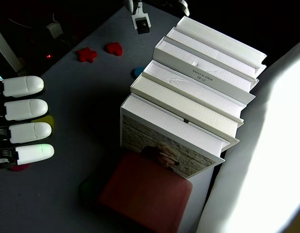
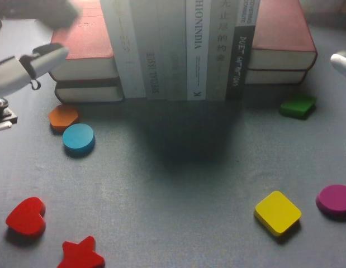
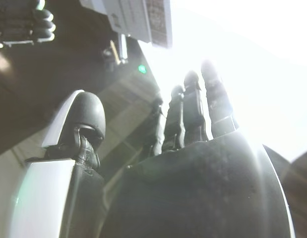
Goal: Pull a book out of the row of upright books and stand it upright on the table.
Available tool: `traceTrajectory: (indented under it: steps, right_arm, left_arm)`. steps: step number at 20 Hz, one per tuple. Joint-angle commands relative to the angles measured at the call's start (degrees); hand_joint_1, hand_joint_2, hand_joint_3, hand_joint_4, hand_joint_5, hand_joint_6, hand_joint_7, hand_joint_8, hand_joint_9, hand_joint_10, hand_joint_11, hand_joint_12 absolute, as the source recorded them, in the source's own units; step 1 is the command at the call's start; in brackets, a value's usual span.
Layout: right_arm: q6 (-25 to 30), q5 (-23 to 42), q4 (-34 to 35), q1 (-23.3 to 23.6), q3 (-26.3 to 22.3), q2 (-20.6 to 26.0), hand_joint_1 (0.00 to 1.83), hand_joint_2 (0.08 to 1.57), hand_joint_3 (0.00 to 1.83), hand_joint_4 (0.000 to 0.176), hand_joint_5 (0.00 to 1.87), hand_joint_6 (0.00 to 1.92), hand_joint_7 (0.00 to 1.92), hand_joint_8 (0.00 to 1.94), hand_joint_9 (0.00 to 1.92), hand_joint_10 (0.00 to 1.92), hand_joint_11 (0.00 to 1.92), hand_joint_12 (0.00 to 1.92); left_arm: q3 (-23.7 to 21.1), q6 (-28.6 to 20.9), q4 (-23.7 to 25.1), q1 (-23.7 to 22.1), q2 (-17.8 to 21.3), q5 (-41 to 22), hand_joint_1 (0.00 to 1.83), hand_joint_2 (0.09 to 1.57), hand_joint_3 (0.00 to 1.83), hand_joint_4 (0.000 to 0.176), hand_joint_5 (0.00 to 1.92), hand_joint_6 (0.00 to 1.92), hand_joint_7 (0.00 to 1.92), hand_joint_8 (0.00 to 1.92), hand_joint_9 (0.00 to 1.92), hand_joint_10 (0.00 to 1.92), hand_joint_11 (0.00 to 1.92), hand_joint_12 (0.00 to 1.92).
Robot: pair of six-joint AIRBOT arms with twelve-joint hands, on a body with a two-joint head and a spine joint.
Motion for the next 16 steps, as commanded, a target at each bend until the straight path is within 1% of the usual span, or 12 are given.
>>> traceTrajectory:
  steps: [1, 2, 3, 4, 5, 7, 8, 10, 11, 12, 14, 16]
  right_arm:
    - [0.29, 6.82, 1.26, 0.39, -0.12, -0.06, 0.9, 1.2, 0.05, 0.0, 0.0, 0.0, 0.0, 0.0, 0.0, 0.0, 0.0, 0.0]
    - [0.25, 6.82, 1.26, 0.39, -0.12, -0.06, 0.91, 1.21, 0.04, 0.0, 0.0, 0.0, 0.0, 0.0, 0.0, 0.0, 0.0, 0.0]
    - [0.21, 6.82, 1.26, 0.39, -0.11, -0.06, 0.91, 1.21, 0.04, 0.0, 0.0, 0.0, 0.0, 0.0, 0.0, 0.0, 0.0, 0.0]
    - [0.21, 6.82, 1.17, 0.4, -0.08, -0.04, 0.88, 1.21, 0.04, 0.0, 0.0, 0.0, 0.0, 0.0, 0.0, 0.0, 0.0, 0.0]
    - [0.21, 6.82, 1.06, 0.4, -0.04, -0.03, 0.87, 1.22, 0.04, 0.0, 0.0, 0.0, 0.0, 0.0, 0.0, 0.0, 0.0, 0.0]
    - [0.21, 6.79, 0.41, 0.56, 0.12, 0.02, 0.84, 1.23, 0.03, 0.0, 0.0, 0.0, 0.0, 0.0, 0.0, 0.0, 0.04, 0.02]
    - [0.21, 6.78, 0.26, 0.69, 0.14, 0.04, 0.85, 1.23, 0.01, 0.0, 0.0, 0.0, 0.0, 0.0, 0.0, 0.0, 0.01, 0.41]
    - [0.21, 6.54, -0.18, 1.07, 0.16, 0.18, 0.91, 1.23, 0.0, 0.0, 0.0, 0.0, 0.0, 0.0, 0.0, 0.0, 0.0, 1.19]
    - [0.21, 6.23, -0.46, 1.35, 0.23, 0.2, 0.89, 1.23, 0.0, 0.0, 0.0, 0.0, 0.0, 0.0, 0.0, 0.0, 0.0, 1.41]
    - [0.21, 5.83, -0.69, 1.63, 0.3, 0.2, 0.89, 1.23, 0.0, 0.0, 0.0, 0.0, 0.0, 0.0, 0.0, 0.0, 0.0, 1.51]
    - [0.21, 4.5, -1.78, 2.93, 0.62, 0.13, 0.88, 1.23, 0.0, 0.0, 0.0, 0.0, 0.0, 0.0, 0.0, 0.0, 0.0, 1.55]
    - [0.21, 2.87, -3.4, 4.76, 0.9, 0.08, 0.85, 1.23, 0.0, 0.0, 0.0, 0.0, 0.0, 0.0, 0.0, 0.0, 0.0, 1.23]
  left_arm:
    - [-0.35, -0.24, -1.38, -0.37, 0.33, -7.24, 0.61, 1.39, 0.0, 0.0, 0.62, 0.82, 1.01, 1.28, 1.15, 1.56, 1.11, 1.9]
    - [-0.49, -0.12, -1.32, -0.3, 0.47, -7.26, 0.4, 1.41, 0.0, 0.0, 0.72, 0.42, 0.95, 1.15, 1.03, 1.53, 0.97, 1.9]
    - [-0.5, -0.13, -1.27, -0.26, 0.51, -7.36, 0.45, 1.36, 0.0, 0.0, 0.81, 0.25, 0.96, 0.85, 0.95, 1.33, 0.84, 1.8]
    - [-0.52, -0.13, -1.19, -0.26, 0.53, -7.41, 0.52, 1.3, 0.0, 0.0, 0.84, 0.13, 0.99, 0.54, 0.94, 1.15, 0.77, 1.72]
    - [-0.52, -0.13, -1.09, -0.26, 0.53, -7.36, 0.55, 1.27, 0.0, 0.0, 0.84, 0.06, 1.02, 0.39, 0.92, 1.15, 0.74, 1.72]
    - [-0.61, -0.16, -0.68, -0.31, 0.71, -7.46, 0.55, 1.23, 0.0, 0.0, 0.69, 0.0, 0.92, 0.15, 0.8, 0.87, 0.59, 1.56]
    - [-0.66, -0.17, -0.55, -0.34, 0.78, -7.56, 0.54, 1.21, 0.0, 0.0, 0.6, 0.0, 0.78, 0.04, 0.67, 0.6, 0.38, 1.47]
    - [-0.79, -0.17, -0.38, -0.41, 0.98, -7.81, 0.53, 1.18, 0.0, 0.0, 0.41, 0.0, 0.47, 0.0, 0.43, 0.13, 0.04, 1.29]
    - [-0.84, -0.16, -0.35, -0.41, 1.08, -8.0, 0.5, 1.17, 0.0, 0.0, 0.35, 0.0, 0.38, 0.0, 0.34, 0.04, 0.01, 1.1]
    - [-0.89, -0.15, -0.32, -0.41, 1.19, -8.14, 0.48, 1.16, 0.0, 0.02, 0.25, 0.0, 0.25, 0.0, 0.18, 0.01, 0.0, 0.66]
    - [-1.04, 0.04, -0.29, -0.4, 1.57, -8.0, 0.38, 1.15, 0.0, 0.051, 0.09, 0.0, 0.05, 0.0, 0.01, 0.0, 0.0, 0.06]
    - [-1.22, 0.55, -0.4, -0.38, 1.92, -7.86, 0.27, 1.1, 0.0, 0.077, 0.0, 0.0, 0.0, 0.0, 0.0, 0.0, 0.0, 0.0]
